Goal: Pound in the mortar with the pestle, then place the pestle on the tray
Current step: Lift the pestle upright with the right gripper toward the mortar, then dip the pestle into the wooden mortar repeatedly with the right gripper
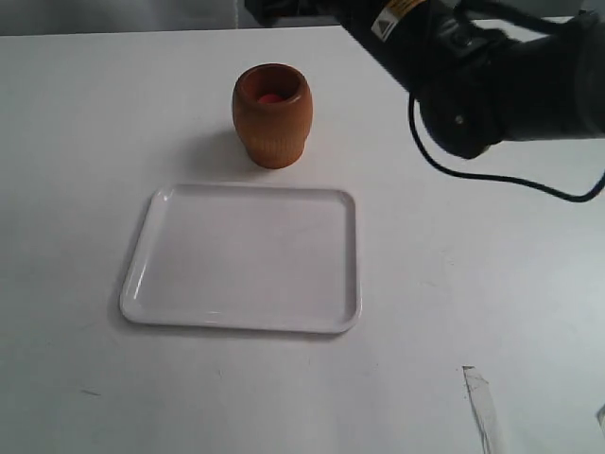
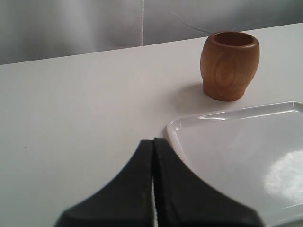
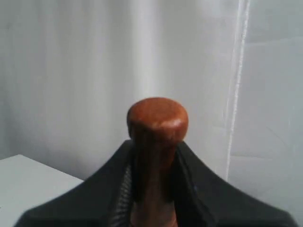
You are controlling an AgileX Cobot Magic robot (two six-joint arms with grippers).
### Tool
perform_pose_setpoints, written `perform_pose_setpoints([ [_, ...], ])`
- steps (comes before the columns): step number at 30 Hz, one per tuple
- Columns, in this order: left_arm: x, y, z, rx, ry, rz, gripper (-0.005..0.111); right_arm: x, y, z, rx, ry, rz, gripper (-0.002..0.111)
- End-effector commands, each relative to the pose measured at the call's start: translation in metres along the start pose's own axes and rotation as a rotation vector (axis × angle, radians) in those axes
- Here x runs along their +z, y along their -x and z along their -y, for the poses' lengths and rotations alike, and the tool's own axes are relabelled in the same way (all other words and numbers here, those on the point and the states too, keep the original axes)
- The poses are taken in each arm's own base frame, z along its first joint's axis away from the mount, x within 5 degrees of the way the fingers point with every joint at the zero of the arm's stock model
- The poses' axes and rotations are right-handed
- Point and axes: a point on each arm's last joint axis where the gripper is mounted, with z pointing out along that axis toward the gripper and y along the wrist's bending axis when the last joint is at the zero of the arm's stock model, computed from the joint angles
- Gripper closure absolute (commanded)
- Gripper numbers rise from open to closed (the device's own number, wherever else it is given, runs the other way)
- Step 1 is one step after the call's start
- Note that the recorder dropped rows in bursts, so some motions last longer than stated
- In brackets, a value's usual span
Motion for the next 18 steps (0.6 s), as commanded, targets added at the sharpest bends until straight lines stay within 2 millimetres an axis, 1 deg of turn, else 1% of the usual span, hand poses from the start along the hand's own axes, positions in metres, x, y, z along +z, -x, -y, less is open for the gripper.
perform_pose_setpoints([
  [1,0.000,0.000,0.001,-0.012,-0.008,0.007,0.107,0.003,-0.032,-0.003,0.024,0.023,0.015,0.108],
  [3,0.000,0.000,0.001,-0.012,-0.008,0.007,0.107,0.006,-0.042,-0.002,0.024,0.022,-0.015,0.108],
  [8,0.000,0.000,0.001,-0.012,-0.008,0.007,0.107,0.021,-0.076,0.000,-0.013,0.009,-0.292,0.108],
  [10,0.000,0.000,0.001,-0.012,-0.008,0.007,0.107,0.023,-0.091,0.001,-0.014,0.005,-0.369,0.108],
  [12,0.000,0.000,0.001,-0.012,-0.008,0.007,0.107,0.023,-0.101,0.001,-0.014,0.003,-0.421,0.108],
  [13,0.000,0.000,0.001,-0.012,-0.008,0.007,0.107,0.022,-0.103,0.001,-0.014,0.003,-0.426,0.108],
  [15,0.000,0.000,0.001,-0.012,-0.008,0.007,0.107,0.023,-0.100,0.001,-0.031,0.007,-0.409,0.108],
  [18,0.000,0.000,0.001,-0.012,-0.008,0.007,0.107,0.027,-0.077,0.000,-0.041,0.013,-0.292,0.108],
])
